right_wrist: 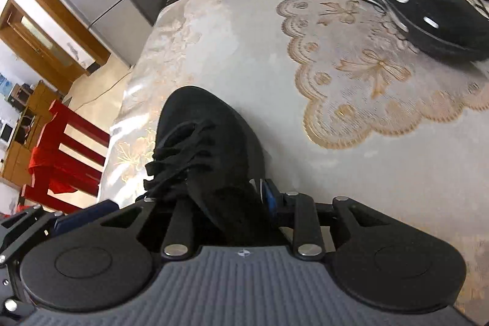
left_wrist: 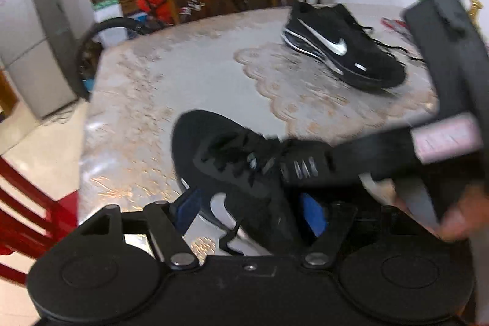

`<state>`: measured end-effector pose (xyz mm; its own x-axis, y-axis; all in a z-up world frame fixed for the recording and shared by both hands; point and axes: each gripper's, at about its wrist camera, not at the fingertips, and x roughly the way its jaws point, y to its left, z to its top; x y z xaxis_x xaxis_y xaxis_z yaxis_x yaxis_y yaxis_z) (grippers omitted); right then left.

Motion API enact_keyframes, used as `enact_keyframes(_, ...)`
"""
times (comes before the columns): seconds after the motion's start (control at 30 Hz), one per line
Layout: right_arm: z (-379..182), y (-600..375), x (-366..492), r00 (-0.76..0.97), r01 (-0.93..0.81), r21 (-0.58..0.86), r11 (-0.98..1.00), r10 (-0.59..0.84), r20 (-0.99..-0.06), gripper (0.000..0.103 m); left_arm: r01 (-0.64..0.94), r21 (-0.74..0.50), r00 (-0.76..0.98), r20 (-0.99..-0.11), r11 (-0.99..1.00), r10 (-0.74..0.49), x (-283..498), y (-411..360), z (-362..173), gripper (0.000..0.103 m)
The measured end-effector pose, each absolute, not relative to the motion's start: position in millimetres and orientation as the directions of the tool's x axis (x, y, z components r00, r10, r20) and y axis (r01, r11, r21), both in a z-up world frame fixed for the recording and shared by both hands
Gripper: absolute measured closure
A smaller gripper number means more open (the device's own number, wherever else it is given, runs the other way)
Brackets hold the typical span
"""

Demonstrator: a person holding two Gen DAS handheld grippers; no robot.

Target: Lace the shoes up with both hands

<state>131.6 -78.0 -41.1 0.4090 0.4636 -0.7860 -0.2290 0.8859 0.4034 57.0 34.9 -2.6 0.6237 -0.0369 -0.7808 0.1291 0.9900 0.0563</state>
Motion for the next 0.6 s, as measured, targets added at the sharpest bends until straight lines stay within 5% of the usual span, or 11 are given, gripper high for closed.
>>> enact_keyframes(0.23,-8.0,-109.0,106.9,0.348,-0.496,0.356,0.792,0.557,-0.754,0.071,0.073,0.040,0.606,-0.795,0.997,-0.013,35.3,29.9,-3.9,0.032)
enact_keyframes(0.43,13.3,-96.5,43.8,0.462,-0.874,-0.232,0.426,0.586,-0.665,0.076,0.025,0.026,0.590,-0.808,0.999,0.007,16.7,25.7,-4.9,0.031)
enact_keyframes(0.47,9.7,-91.1,39.1,0.457,-0.886,-0.286,0.365,0.586,-0.668,0.085,0.017,0.024,0.587,-0.810,1.000,0.010,13.7,25.0,-5.1,0.031)
enact_keyframes(0.6,1.0,-70.6,33.3,0.428,-0.896,-0.411,0.171,0.579,-0.694,0.087,-0.013,0.002,0.582,-0.813,1.000,0.009,3.0,25.6,-5.0,0.031)
